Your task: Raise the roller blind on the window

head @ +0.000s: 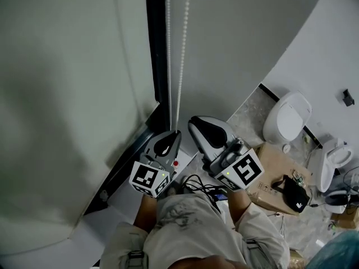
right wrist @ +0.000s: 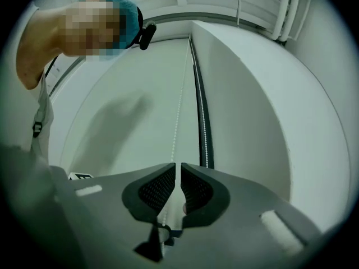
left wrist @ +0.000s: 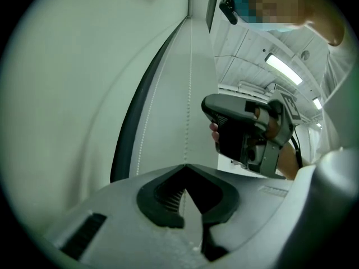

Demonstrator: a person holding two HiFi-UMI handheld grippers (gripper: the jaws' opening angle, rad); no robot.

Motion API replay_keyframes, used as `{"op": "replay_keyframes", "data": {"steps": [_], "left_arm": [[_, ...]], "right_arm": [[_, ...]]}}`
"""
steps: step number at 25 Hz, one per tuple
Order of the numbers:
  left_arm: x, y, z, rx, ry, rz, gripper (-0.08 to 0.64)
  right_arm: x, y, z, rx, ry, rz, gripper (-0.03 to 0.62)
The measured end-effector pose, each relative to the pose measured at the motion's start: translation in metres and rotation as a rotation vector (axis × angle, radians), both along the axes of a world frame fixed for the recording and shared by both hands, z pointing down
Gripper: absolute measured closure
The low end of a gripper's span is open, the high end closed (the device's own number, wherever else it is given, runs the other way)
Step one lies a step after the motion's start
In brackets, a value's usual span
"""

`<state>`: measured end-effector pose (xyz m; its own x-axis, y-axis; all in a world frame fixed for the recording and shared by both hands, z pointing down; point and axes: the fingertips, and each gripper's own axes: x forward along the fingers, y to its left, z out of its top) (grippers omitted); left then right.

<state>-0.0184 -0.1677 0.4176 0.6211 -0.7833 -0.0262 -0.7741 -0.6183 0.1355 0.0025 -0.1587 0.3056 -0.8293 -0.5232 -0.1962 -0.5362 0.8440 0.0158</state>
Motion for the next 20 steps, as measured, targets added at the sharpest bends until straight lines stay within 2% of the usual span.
{"op": "replay_keyframes", "data": {"steps": [16,20], "left_arm": [[0.004,0.016,0.001,-0.001,-0.018,0.025,0.551],[0.005,0.021,0.006,-0.001,-0.012,0.027,0.551]], "right_arm": [[-0.033,0.002,-0.046,0.04,0.002,-0.106,0.509],[-0.036,0.004,-0.044,0.03,0.006,-0.1,0.578]]}}
